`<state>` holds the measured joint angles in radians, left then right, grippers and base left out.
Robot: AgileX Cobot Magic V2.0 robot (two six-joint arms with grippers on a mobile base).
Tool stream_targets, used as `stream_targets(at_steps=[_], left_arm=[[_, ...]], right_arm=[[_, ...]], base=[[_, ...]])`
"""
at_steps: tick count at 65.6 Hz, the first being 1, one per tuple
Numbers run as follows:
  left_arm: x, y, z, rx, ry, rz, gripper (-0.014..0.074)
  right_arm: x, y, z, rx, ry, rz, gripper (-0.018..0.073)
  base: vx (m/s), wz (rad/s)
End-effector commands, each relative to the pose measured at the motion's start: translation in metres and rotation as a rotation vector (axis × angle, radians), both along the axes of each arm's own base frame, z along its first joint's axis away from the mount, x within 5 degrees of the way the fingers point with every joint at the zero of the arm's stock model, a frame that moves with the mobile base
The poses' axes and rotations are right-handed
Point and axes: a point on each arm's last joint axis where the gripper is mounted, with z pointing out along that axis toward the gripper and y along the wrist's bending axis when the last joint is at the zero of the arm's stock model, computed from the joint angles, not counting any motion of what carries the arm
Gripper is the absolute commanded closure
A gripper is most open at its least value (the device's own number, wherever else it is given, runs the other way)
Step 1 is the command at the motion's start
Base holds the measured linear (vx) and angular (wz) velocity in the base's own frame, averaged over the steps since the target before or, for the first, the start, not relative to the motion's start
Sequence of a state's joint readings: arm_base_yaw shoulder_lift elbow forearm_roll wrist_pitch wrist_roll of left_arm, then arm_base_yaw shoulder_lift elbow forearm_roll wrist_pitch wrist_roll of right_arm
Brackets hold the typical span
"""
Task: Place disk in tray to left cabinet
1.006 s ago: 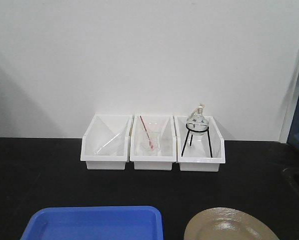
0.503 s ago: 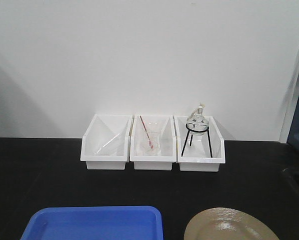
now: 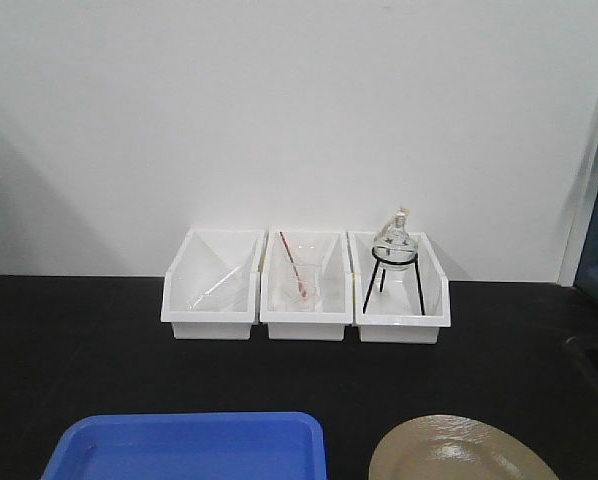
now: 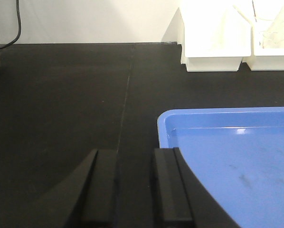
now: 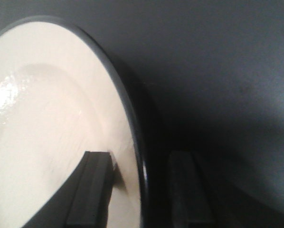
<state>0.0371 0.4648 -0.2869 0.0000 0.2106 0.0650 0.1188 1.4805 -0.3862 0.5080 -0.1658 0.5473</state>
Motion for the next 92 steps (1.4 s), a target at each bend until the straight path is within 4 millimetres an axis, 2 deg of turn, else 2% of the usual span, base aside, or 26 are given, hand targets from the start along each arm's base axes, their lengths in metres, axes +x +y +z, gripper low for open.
stream_targets(at_steps=[1, 28, 41, 49, 55, 70, 83, 92], left_arm=[[0.004, 0.0, 0.018, 0.007, -0.108, -0.006, 0.0266], [0.004, 0.0, 0.018, 0.007, -0.108, -0.006, 0.0266], [0.004, 0.0, 0.018, 0.007, -0.108, -0.006, 0.0266], [0.004, 0.0, 0.018, 0.007, -0.108, -0.006, 0.0266], [0.004, 0.0, 0.018, 0.007, -0.108, -0.006, 0.0266], [0.004, 0.0, 0.018, 0.007, -0.108, -0.006, 0.0266], [0.004, 0.0, 0.018, 0.007, -0.108, -0.006, 0.0266], [0.004, 0.0, 0.018, 0.007, -0.108, -0.006, 0.0266]], right_arm=[[0.01, -0.001, 0.008, 0.002, -0.084, -0.036, 0.0216], [0.027, 0.003, 0.015, -0.019, -0.132, 0.026, 0.024], [0.027, 0.003, 0.012, -0.017, -0.12, 0.022, 0.0386], [0.027, 0.003, 0.019, -0.016, -0.154, 0.02, 0.0506], [0.026, 0.002, 0.03, -0.014, -0.206, 0.017, 0.0574], [0.019, 0.0, 0.068, -0.016, -0.388, 0.016, 0.0568], [0.007, 0.004, 0.101, -0.112, -0.546, 0.152, 0.0568], [0.004, 0.003, 0.124, -0.034, -0.726, 0.094, 0.0568]], base=[[0.0, 0.0], [0.0, 0.0], [0.0, 0.0], [0.0, 0.0], [0.0, 0.0], [0.0, 0.0], [0.0, 0.0], [0.0, 0.0]])
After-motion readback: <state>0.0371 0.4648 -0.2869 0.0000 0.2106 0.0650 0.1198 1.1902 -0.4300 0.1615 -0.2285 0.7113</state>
